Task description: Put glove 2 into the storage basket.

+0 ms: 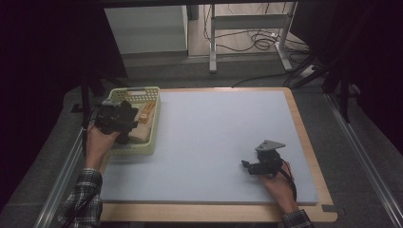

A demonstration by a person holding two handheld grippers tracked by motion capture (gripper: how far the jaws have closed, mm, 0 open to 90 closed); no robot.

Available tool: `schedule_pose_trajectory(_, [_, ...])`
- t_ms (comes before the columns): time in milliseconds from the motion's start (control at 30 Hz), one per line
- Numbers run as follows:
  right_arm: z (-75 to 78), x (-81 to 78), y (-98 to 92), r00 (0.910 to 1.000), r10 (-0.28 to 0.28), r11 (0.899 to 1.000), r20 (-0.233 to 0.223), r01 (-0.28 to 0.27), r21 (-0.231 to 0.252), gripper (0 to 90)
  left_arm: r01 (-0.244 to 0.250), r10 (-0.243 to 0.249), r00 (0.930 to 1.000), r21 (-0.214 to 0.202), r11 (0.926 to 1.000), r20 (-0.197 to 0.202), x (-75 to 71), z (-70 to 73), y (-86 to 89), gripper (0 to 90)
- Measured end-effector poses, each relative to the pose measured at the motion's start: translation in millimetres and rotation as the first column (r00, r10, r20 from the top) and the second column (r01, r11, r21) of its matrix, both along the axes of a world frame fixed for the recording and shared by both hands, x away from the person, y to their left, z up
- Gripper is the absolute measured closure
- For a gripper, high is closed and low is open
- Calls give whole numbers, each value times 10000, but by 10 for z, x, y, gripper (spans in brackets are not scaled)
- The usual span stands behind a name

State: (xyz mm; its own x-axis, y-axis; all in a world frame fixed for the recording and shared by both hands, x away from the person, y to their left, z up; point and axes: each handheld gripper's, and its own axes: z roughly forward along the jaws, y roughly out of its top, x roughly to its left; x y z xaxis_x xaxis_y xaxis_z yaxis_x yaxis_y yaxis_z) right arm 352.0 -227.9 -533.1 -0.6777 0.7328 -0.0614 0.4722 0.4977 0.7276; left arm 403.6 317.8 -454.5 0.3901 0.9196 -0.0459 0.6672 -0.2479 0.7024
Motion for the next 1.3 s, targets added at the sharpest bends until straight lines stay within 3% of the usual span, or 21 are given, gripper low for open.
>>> schedule_pose_trajectory(800, [1,-1,1,10000,-12,10000,17,13,-27,186,807,-791,9949,-238,9965,620,-230,135,-210,8])
schedule_pose_trajectory(1200, [2,-2,3,10000,-28,10000,8,28,-28,186,1680,-1631,9823,-484,9846,926,-375,151,-484,12])
schedule_pose_trajectory(1300, [3,-3,3,10000,-30,10000,15,30,-39,185,2091,-2030,9734,-496,9766,1060,-444,124,-631,11])
